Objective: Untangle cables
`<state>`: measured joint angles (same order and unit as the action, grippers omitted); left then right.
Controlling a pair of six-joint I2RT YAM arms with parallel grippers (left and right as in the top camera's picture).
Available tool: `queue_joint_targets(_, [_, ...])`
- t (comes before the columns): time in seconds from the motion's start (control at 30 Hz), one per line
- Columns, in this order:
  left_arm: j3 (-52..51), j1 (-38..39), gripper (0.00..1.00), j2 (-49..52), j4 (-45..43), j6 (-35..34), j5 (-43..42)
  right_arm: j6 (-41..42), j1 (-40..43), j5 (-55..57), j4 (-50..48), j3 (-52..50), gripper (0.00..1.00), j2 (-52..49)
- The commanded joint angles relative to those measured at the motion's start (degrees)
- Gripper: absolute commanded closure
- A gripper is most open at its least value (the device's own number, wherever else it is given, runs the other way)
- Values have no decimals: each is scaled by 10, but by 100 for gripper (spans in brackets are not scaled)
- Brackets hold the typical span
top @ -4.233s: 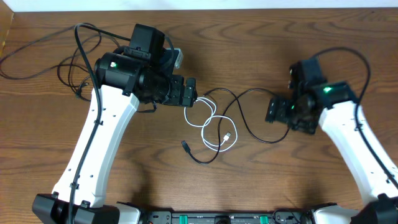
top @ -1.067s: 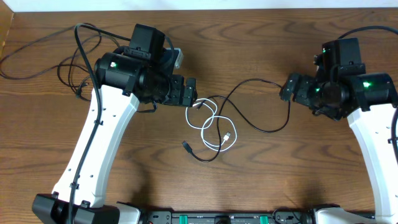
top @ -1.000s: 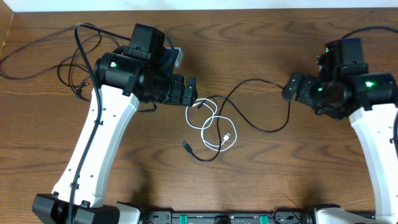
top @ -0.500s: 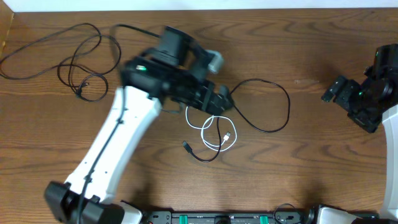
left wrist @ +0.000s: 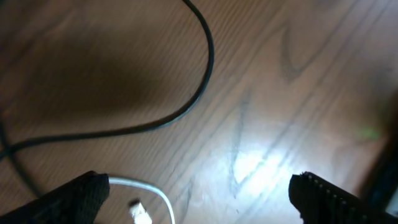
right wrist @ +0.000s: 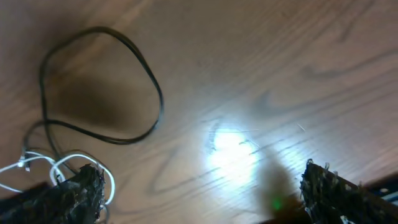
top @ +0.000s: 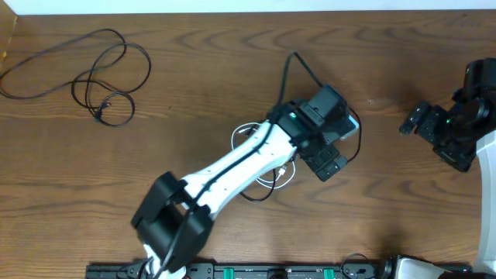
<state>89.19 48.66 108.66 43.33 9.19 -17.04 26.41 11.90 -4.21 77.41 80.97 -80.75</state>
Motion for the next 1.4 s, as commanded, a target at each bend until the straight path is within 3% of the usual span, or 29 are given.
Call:
queue_joint_targets(0.0, [-2, 7, 4, 49, -12, 13, 23, -29, 5, 17, 2, -1, 1, -3])
queue_joint_targets(0.37, [-2, 39, 18, 122, -91, 30, 23, -29, 11, 17, -3, -1, 1, -3])
queue_joint_targets(0.47, [-2, 53, 18, 126, -96, 76, 29, -29, 11, 17, -2, -1, 1, -3])
queue_joint_targets(0.67, [-2, 71, 18, 143, -103, 92, 77, -29, 11, 16, -3, -1, 1, -3])
queue_joint_targets(1.37, [-2, 60, 21, 169, -129, 92, 72, -29, 11, 6, 1, -1, 1, -3])
